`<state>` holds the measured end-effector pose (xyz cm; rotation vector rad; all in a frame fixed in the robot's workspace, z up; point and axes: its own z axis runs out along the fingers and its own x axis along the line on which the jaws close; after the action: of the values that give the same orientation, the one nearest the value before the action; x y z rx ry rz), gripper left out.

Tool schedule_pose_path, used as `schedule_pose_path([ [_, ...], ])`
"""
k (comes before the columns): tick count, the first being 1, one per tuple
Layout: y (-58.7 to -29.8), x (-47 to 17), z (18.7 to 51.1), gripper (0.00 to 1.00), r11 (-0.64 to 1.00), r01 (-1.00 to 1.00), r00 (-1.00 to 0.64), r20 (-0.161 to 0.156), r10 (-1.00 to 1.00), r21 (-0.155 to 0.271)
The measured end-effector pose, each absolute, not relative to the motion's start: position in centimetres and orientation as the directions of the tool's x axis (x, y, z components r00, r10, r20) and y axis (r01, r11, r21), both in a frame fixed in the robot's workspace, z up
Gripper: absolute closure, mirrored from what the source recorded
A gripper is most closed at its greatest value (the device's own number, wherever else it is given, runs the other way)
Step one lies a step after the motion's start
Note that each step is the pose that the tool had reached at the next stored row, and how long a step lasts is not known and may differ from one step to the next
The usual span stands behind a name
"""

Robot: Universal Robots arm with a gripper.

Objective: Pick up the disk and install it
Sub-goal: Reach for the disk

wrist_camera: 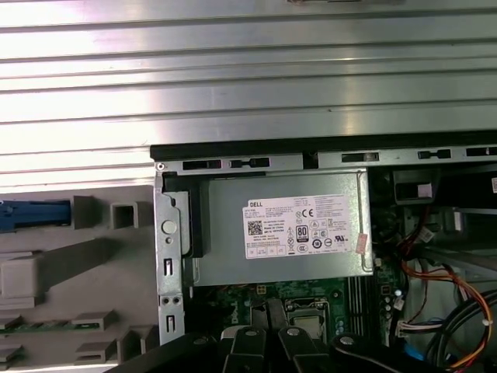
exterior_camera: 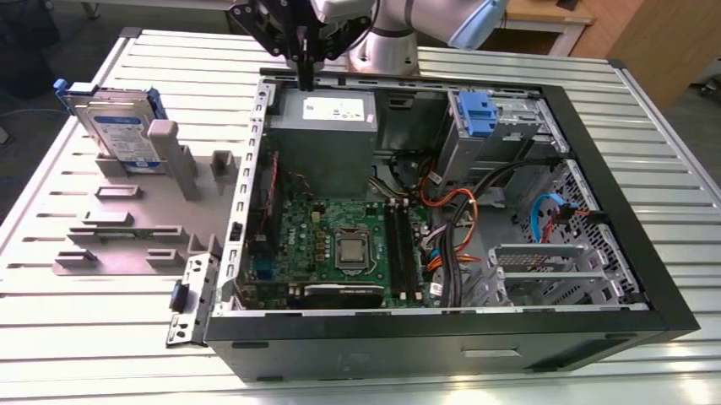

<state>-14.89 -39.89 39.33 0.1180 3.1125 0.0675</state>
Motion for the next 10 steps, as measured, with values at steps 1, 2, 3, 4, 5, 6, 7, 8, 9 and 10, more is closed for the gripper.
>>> schedule_pose_path([
  [1,-39.89,-14.93,39.33,0.85,0.996,0.075,-0.997,-0.024,0.076,0.044],
  [2,-39.89,-14.95,39.33,0.85,0.996,0.075,-0.997,-0.024,0.076,0.044],
  [3,-39.89,-14.97,39.32,0.85,0.996,0.075,-0.997,-0.024,0.076,0.044],
  [4,-39.89,-15.01,39.32,0.85,0.996,0.075,-0.997,-0.024,0.076,0.044],
  [5,-39.89,-15.04,39.33,0.85,0.996,0.075,-0.997,-0.024,0.076,0.044],
  [6,-39.90,-15.08,39.33,0.85,0.996,0.075,-0.997,-0.024,0.076,0.044],
  [7,-39.89,-15.13,39.33,0.85,0.996,0.075,-0.997,-0.024,0.076,0.044],
  [8,-39.89,-15.18,39.32,0.85,0.996,0.075,-0.997,-0.024,0.076,0.044],
  [9,-39.90,-15.25,39.32,0.85,0.996,0.075,-0.997,-0.024,0.076,0.044],
  [10,-39.90,-15.32,39.33,0.85,0.996,0.075,-0.997,-0.024,0.076,0.044],
])
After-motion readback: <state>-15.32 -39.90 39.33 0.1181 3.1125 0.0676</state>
